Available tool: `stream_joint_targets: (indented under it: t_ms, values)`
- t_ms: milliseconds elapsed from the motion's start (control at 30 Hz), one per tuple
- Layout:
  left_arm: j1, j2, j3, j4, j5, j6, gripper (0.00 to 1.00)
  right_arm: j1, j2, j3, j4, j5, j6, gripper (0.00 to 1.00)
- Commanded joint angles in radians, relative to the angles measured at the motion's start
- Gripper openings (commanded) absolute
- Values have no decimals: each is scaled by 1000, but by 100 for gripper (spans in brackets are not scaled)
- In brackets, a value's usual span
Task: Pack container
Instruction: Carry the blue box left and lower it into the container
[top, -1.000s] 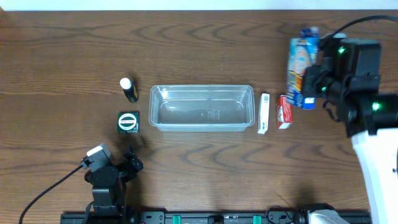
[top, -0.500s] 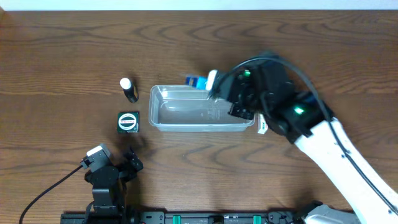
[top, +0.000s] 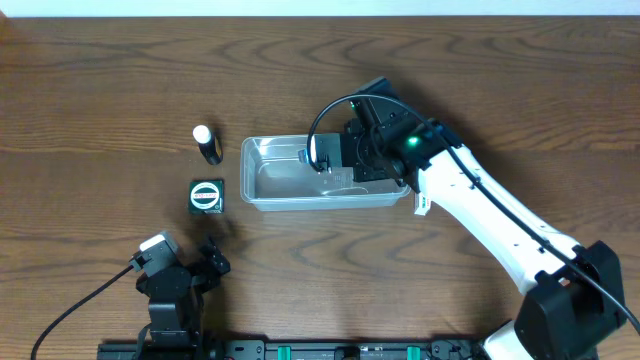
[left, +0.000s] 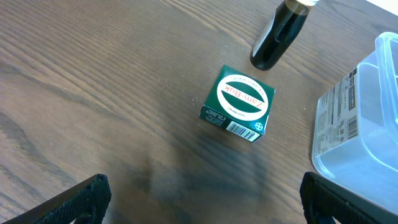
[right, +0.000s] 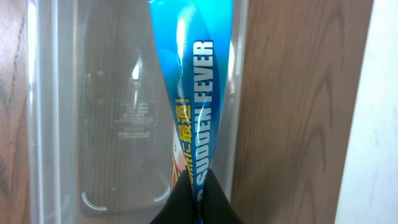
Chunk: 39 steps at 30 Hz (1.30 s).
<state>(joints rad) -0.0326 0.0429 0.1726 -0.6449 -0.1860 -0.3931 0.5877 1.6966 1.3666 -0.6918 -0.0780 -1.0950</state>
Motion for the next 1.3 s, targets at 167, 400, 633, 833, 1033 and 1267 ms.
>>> stream_joint_targets:
  t_ms: [167,400,633,833,1033,1267]
  values:
    - [6,-8,-12,3,-5,-2,98,-15,78,13,1,-1,-29,12]
    - [6,-8,-12,3,-5,-2,98,-15,106,13,1,-1,-23,41]
    - [6,-8,-12,3,-5,-2,98,-14,79,14,73,126,160,63]
    - [6,-8,-12,3,-5,-2,98,-15,15,14,106,134,332,71]
    - [6,-8,-12,3,-5,-2,98,-7,-23,14,97,92,418,75]
    - [6,-8,-12,3,-5,-2,98,1,-27,14,70,-39,528,74]
